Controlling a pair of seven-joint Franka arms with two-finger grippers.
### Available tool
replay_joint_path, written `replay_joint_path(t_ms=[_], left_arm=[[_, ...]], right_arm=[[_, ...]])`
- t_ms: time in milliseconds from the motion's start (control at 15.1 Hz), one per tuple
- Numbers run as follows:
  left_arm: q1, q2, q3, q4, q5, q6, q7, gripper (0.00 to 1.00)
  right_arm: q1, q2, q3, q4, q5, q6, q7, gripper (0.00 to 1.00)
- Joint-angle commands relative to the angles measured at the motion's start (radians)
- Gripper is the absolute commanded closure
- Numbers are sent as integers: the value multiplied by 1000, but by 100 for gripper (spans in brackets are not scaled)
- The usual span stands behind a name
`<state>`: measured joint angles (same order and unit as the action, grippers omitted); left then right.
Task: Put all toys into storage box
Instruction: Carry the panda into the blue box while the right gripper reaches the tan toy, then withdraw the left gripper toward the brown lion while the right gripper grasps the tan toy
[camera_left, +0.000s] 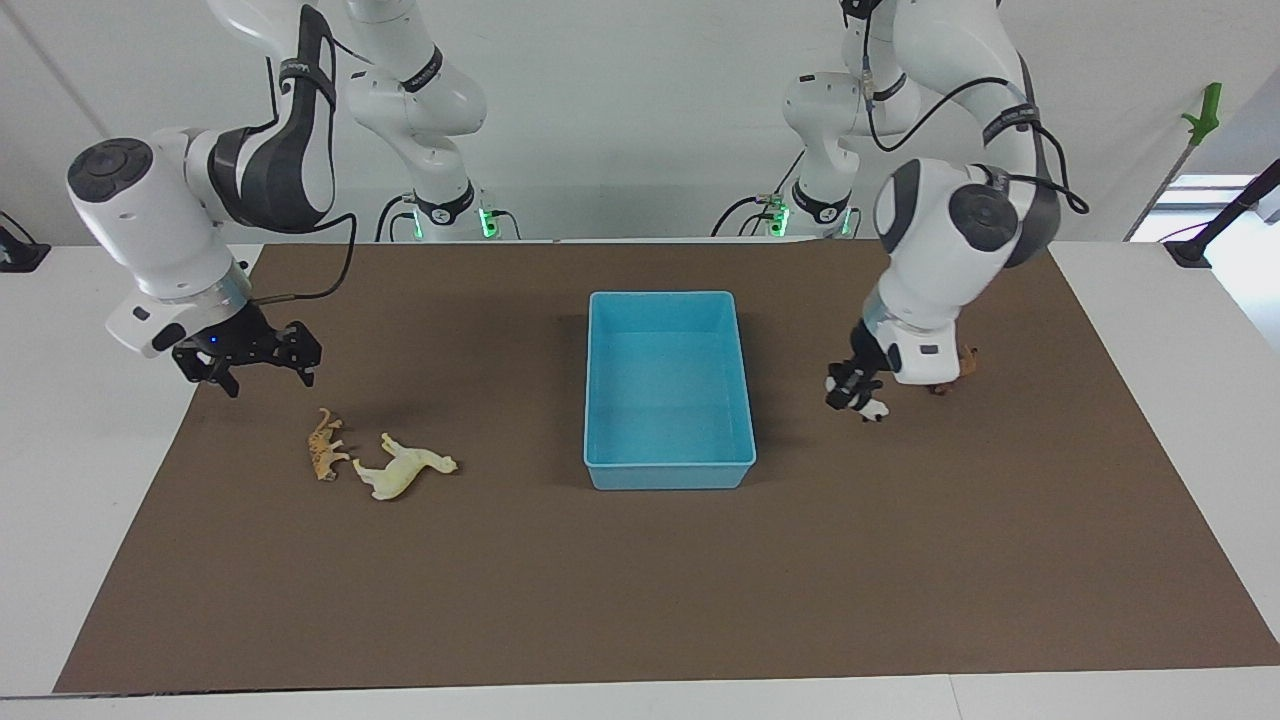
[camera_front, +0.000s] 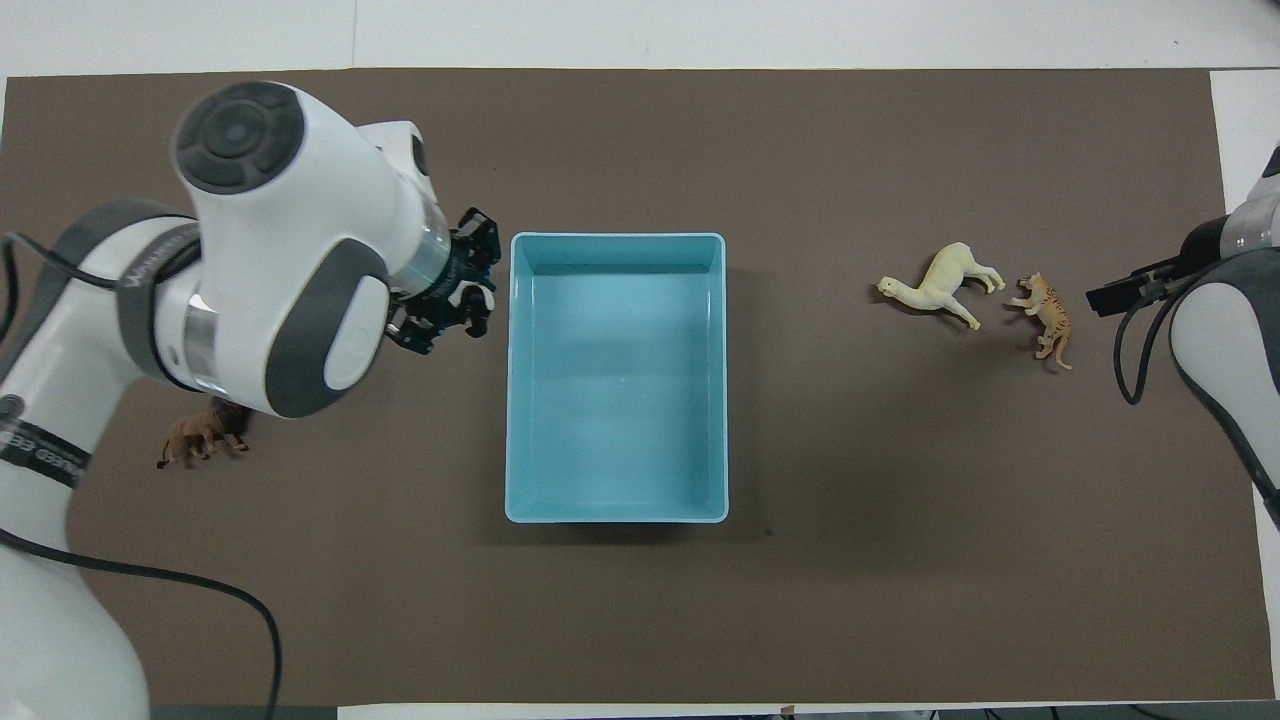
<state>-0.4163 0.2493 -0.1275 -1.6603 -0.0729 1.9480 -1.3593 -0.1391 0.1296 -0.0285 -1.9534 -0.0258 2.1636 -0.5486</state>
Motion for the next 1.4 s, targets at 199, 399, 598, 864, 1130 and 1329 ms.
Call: replay_joint_path(t_ms=[199, 399, 598, 864, 1130, 1329], left_arm=[[-79, -22, 19, -168, 4, 178, -40, 84], [-79, -21, 19, -168, 4, 197, -40, 2], [-78, -22, 20, -168, 4, 177, -40, 0], [-64, -33, 26, -131, 71, 45, -24, 0], [95, -113, 31, -141, 110, -75, 304, 0], [238, -153, 32, -160, 108, -144, 649, 0]], right_arm=[[-5, 53, 9, -87, 38, 111, 24, 0], [-5, 103, 10, -101, 81, 157, 33, 0], [-13, 156, 9, -93, 115, 163, 75, 0], [-22, 165, 9, -96, 115, 171, 65, 0], [-23, 166, 7, -94, 115, 174, 75, 12], [-25, 166, 7, -94, 116, 194, 82, 79]])
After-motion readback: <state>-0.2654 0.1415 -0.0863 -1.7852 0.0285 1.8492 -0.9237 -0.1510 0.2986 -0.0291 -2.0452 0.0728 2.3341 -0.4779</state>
